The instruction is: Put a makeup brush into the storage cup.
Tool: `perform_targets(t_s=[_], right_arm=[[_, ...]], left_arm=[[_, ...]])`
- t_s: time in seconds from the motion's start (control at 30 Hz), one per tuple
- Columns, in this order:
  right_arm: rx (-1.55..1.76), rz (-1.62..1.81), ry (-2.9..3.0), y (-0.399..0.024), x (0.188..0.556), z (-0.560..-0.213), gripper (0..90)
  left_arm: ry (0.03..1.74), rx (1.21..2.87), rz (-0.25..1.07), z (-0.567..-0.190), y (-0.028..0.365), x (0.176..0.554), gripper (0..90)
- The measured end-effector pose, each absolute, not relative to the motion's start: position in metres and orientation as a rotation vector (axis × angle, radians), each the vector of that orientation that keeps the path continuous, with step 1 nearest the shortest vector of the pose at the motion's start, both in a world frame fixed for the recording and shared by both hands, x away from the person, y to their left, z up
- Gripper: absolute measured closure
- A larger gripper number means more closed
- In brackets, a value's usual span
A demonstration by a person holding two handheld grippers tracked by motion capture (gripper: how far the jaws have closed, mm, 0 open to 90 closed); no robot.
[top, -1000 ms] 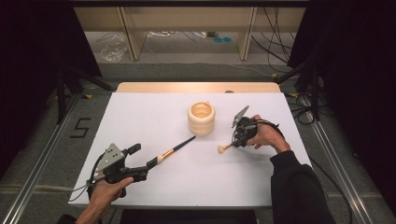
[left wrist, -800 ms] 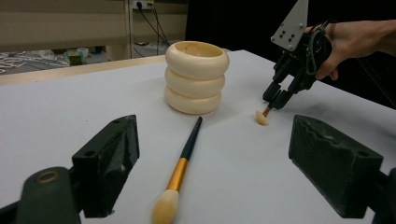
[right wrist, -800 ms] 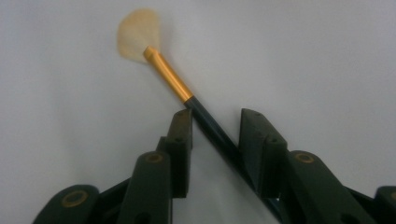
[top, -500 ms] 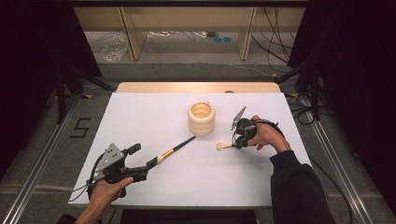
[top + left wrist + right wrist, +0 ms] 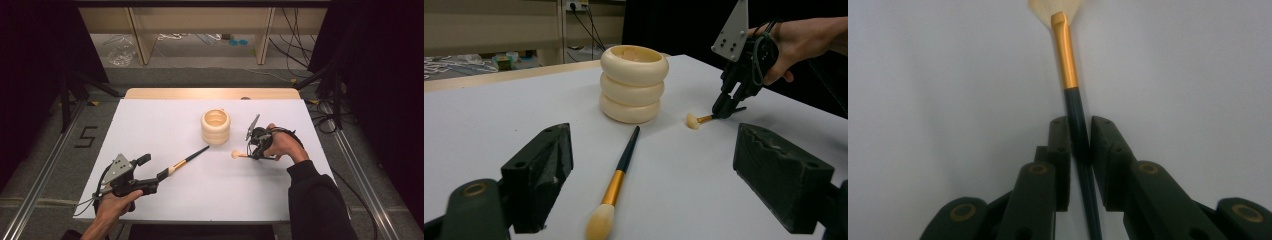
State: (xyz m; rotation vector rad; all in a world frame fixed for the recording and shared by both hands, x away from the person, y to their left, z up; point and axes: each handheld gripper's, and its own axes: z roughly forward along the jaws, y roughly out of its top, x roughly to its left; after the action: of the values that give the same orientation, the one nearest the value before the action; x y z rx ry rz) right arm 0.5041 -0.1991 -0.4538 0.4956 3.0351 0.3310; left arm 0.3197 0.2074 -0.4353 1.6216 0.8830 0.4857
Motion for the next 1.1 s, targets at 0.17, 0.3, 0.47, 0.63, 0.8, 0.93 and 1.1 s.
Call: perform_targets(t_s=[0.17,0.3,0.47,0.63,0.8,0.93,1.1], right_arm=[[0.498,0.291,3.045,-0.195,0.505,-0.453,81.4],[0.502,0.285,3.048,-0.195,0.505,-0.453,82.1],[0.505,0.248,3.038,-0.191,0.503,-0.453,82.8],[0.523,0.223,3.034,-0.189,0.502,-0.452,83.0],[0.515,0.205,3.028,-0.187,0.502,-0.452,83.2],[0.519,0.219,3.019,-0.188,0.501,-0.451,83.2],[0.538,0.299,2.992,-0.193,0.501,-0.444,83.3]], left_arm=[[0.88,1.618,0.485,-0.435,0.207,0.32,16.3],[0.875,1.614,0.482,-0.436,0.207,0.32,16.4],[0.882,1.619,0.486,-0.435,0.207,0.319,16.3],[0.881,1.619,0.484,-0.435,0.207,0.319,16.4],[0.878,1.619,0.486,-0.435,0.207,0.319,16.4],[0.876,1.619,0.483,-0.435,0.207,0.319,16.5],[0.877,1.618,0.482,-0.435,0.208,0.319,16.6]])
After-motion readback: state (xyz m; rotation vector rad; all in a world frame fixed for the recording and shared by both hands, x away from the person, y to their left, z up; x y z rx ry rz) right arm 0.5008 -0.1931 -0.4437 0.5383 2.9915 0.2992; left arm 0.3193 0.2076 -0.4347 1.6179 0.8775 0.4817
